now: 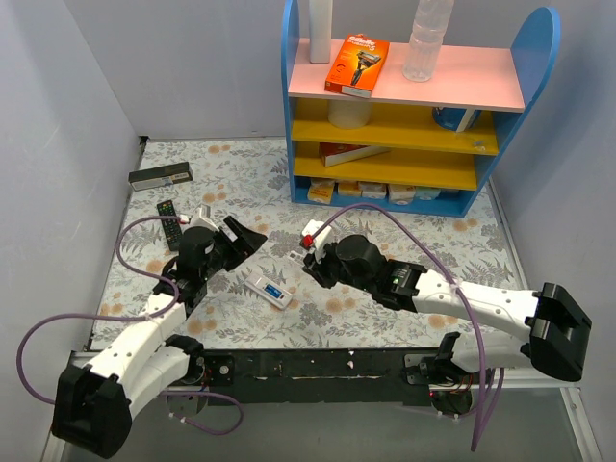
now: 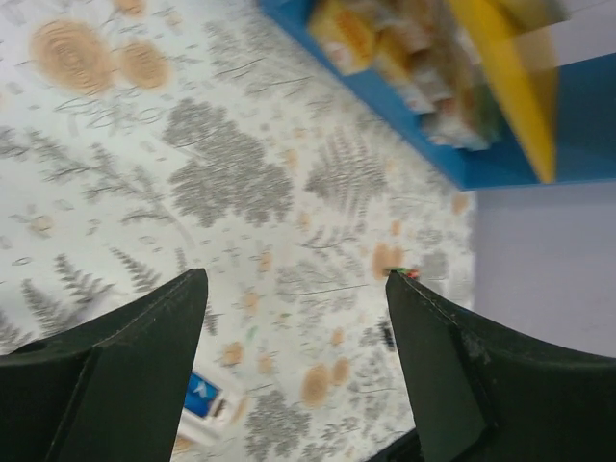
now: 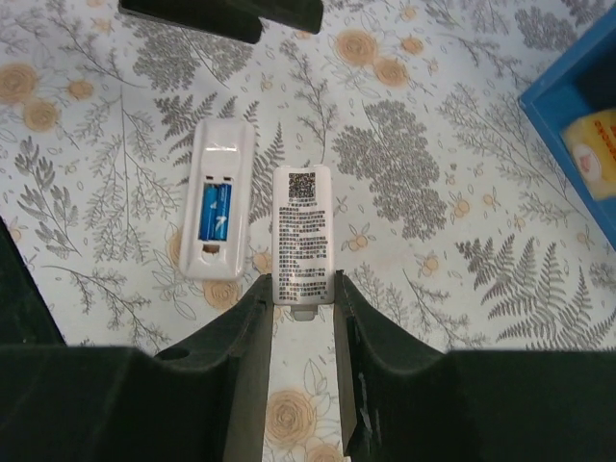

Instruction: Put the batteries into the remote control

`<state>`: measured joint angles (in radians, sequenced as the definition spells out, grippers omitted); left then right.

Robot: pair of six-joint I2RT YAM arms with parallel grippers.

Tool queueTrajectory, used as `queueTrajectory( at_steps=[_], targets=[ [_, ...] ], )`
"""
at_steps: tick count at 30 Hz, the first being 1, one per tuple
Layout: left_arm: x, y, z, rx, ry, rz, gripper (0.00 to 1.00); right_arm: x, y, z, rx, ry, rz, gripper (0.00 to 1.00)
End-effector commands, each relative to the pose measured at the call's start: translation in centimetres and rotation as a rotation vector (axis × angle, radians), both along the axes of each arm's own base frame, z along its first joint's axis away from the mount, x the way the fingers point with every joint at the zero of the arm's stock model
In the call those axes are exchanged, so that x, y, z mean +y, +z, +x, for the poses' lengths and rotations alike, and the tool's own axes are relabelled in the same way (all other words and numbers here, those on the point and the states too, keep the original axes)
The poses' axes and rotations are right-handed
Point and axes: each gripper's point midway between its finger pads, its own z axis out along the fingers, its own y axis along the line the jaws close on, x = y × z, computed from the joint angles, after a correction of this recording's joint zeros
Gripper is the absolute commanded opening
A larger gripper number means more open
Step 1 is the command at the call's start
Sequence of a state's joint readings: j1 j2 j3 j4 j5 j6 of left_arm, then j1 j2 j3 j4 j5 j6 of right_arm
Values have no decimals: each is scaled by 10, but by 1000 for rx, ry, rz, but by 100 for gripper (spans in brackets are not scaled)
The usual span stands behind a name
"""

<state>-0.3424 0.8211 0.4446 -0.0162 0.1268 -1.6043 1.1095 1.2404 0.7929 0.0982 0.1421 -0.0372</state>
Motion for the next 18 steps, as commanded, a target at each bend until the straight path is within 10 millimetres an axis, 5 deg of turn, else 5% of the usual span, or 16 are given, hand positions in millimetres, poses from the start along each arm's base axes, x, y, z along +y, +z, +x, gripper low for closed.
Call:
queueTrajectory(
  at_steps=[1,11,18],
  targets=[
    [18,-49,1,117,-5,227,75,-21,0,5,6,-84,-16,1],
    [7,-96,-3,263,-118,286,79,-28,-3,5,23,-101,-74,1],
    [4,-110,-20,356,-164,279,82,-26,-1,5,32,-93,-82,1]
  ],
)
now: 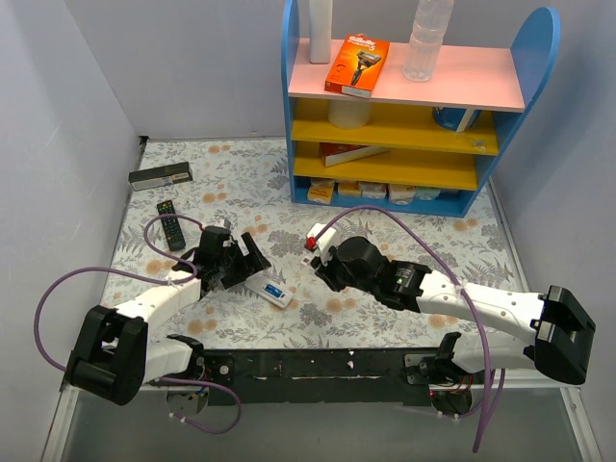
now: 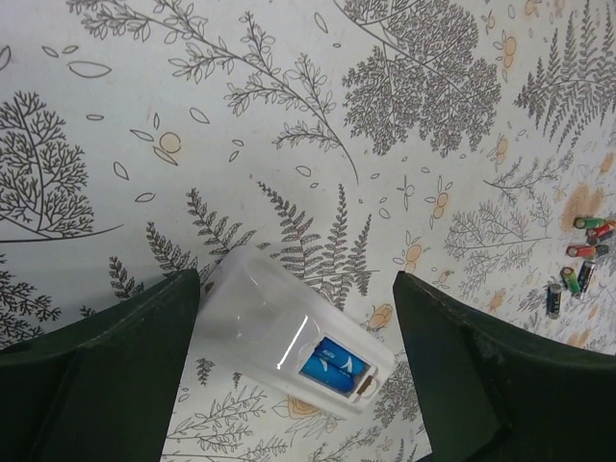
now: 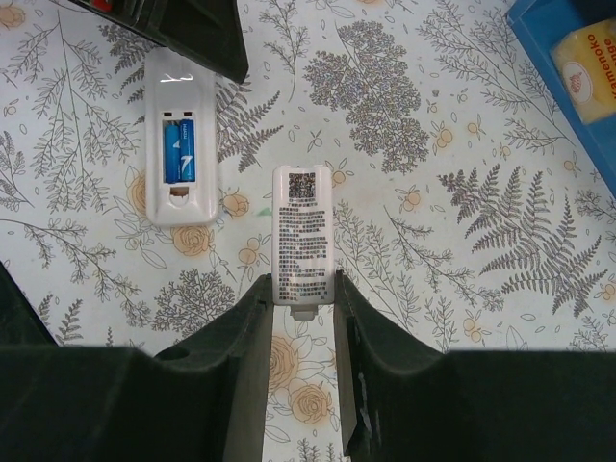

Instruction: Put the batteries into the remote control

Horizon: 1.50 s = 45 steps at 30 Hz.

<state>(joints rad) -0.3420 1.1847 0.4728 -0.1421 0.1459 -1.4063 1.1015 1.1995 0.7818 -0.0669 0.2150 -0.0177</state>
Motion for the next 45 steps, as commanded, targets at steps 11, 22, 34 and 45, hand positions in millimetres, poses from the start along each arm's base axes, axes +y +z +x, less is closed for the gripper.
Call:
queueTrajectory(
  at_steps=[11,22,34,45],
  targets=[
    [-31,18,-24,80,-123,-173,83,19,22,0,3,54,27,1],
    [-18,38,-21,-3,7,-192,86,36,15,-16,127,175,-98,1],
    [55,59,-18,-228,372,-74,88,48,-35,-38,414,183,-353,1],
    [92,67,-25,-345,520,-17,91,69,-54,-40,466,136,-456,1]
  ],
)
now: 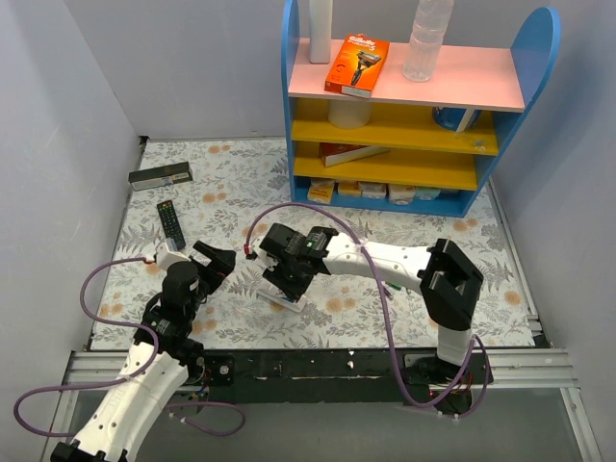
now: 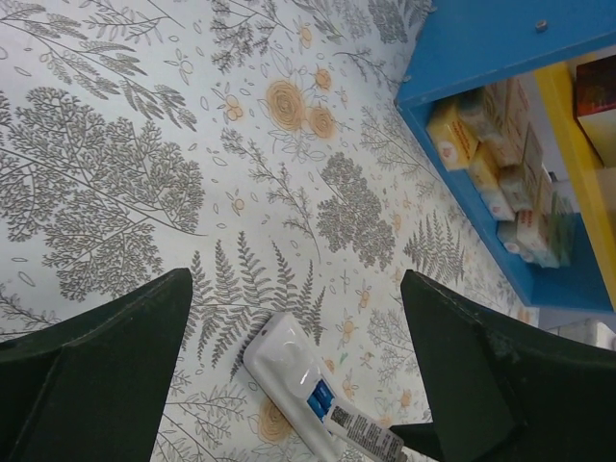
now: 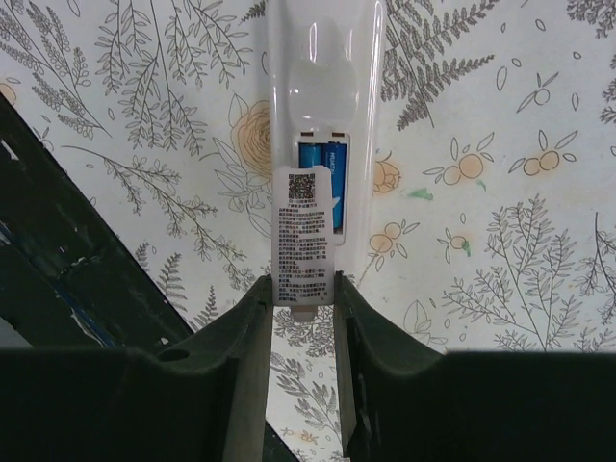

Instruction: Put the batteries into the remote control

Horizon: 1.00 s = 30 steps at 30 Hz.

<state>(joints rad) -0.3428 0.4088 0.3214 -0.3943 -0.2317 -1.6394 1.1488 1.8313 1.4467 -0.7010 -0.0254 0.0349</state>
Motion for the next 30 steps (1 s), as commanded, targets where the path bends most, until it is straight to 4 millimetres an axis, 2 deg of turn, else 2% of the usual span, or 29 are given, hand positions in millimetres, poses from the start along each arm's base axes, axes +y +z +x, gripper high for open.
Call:
queueTrajectory(
  at_steps=[1,2,12,16,30],
  targets=[
    [19,-18,-3,41,85,58,91,9,7,-1,8,-31,-24,1],
    [18,-19,-3,45,80,57,91,8,7,5,-23,-47,-37,1],
    [13,-24,0,55,50,62,94,16,4,14,-45,-91,-52,1],
    [12,-24,0,51,48,58,98,16,-1,13,-36,-92,-65,1],
    [12,-24,0,52,49,56,98,15,-10,8,-15,-77,-93,1]
  ],
)
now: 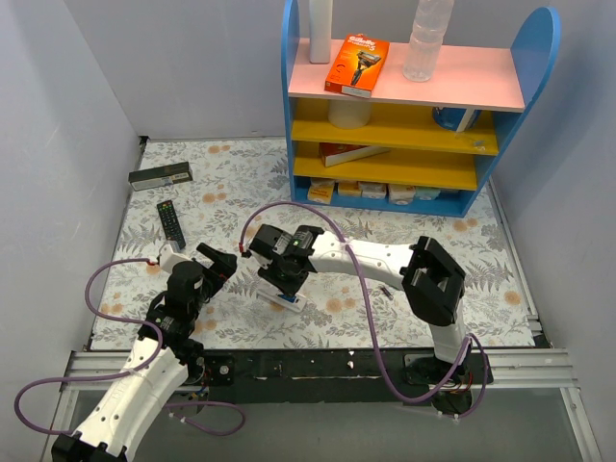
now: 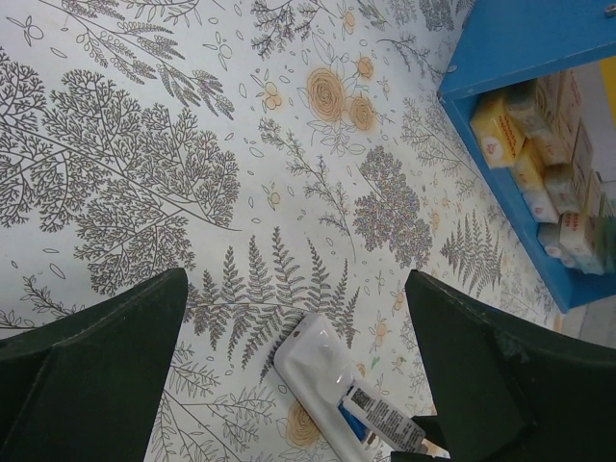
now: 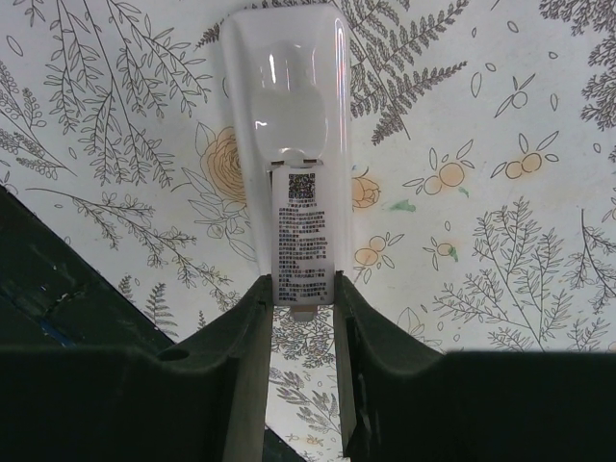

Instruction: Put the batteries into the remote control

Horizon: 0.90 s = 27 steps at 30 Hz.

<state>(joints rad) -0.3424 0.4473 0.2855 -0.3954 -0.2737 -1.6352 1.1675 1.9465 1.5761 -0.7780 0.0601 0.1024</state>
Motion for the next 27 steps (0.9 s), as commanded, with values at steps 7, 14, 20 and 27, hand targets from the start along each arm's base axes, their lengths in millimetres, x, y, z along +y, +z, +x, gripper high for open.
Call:
queueTrajectory(
  at_steps=[7,14,20,27],
  targets=[
    [3,0,1,-10,8,11,98,5,-2,0,1,-4,-12,1],
    [2,1,1,-10,4,8,98,11,1,1,-9,4,-6,1],
    [1,1,0,-10,0,8,98,10,-2,3,-18,-44,-38,1],
    [0,1,1,-13,-4,2,98,8,-10,0,2,-60,-55,1]
  ],
)
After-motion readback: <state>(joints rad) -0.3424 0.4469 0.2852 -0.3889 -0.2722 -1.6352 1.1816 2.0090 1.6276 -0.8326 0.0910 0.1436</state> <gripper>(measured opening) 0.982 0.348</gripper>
